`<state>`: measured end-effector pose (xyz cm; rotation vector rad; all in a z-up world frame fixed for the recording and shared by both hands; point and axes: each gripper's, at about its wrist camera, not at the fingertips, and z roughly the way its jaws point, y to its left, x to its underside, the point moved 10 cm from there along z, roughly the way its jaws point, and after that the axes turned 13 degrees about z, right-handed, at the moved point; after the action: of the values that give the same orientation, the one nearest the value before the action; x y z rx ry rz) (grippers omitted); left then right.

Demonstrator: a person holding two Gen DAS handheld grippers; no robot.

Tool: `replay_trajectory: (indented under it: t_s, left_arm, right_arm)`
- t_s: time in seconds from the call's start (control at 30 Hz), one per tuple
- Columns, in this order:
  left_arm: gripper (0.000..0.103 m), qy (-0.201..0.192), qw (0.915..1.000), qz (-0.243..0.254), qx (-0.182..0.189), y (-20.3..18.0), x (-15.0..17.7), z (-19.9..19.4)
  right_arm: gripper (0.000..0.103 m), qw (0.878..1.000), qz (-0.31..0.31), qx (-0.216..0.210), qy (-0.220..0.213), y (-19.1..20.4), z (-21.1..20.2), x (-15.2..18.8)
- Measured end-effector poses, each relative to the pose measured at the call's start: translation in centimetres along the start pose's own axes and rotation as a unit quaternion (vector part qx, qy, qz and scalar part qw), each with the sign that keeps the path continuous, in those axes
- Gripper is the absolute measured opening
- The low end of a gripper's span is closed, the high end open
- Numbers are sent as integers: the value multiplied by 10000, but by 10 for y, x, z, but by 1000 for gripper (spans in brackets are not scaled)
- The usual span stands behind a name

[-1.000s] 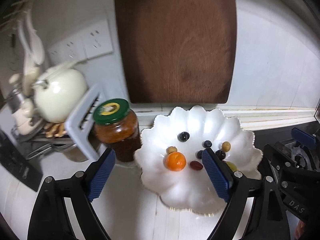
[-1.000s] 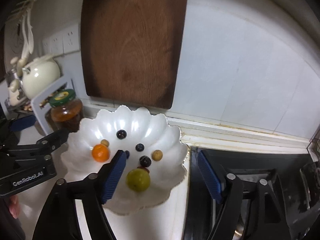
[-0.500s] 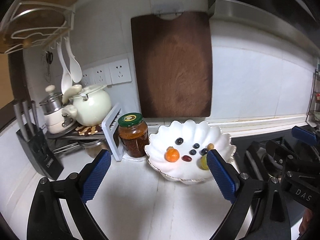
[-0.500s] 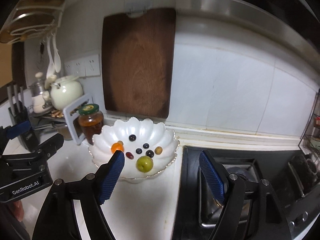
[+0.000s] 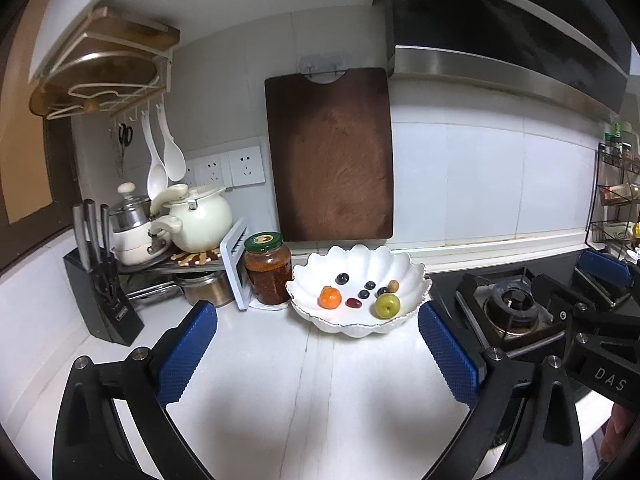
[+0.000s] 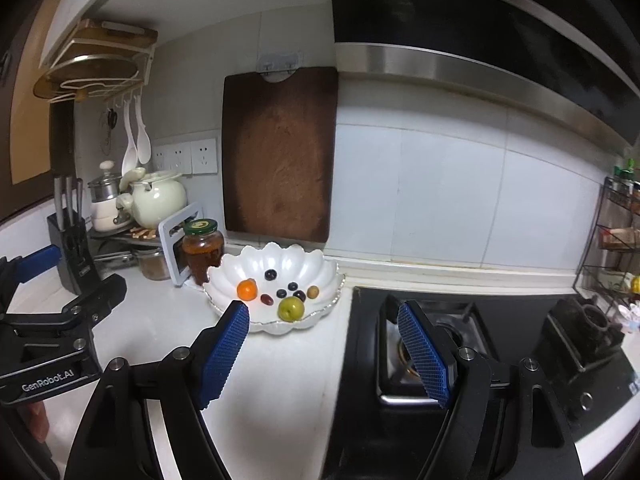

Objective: Organize fruits

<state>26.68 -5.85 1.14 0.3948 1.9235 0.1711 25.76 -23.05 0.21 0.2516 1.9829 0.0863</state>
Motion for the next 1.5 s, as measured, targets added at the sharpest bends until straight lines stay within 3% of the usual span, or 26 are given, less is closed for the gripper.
replay_trajectory:
  t_s: [0.4,0.63,1.5]
  left_arm:
    - [103,-294,9994,-39,-166,-6,14,-66]
    - [103,-314,9995,-46,-65,-16,25,-93]
    - [103,-207,9997,-86,-2,-32,54,-136]
  right_arm:
    - [78,9996,50,167,-213,-14,-65,21]
    - [78,9993,86,249,-257,-23,-94,36]
    - [78,9989,14,343,-330,-35,-143,62]
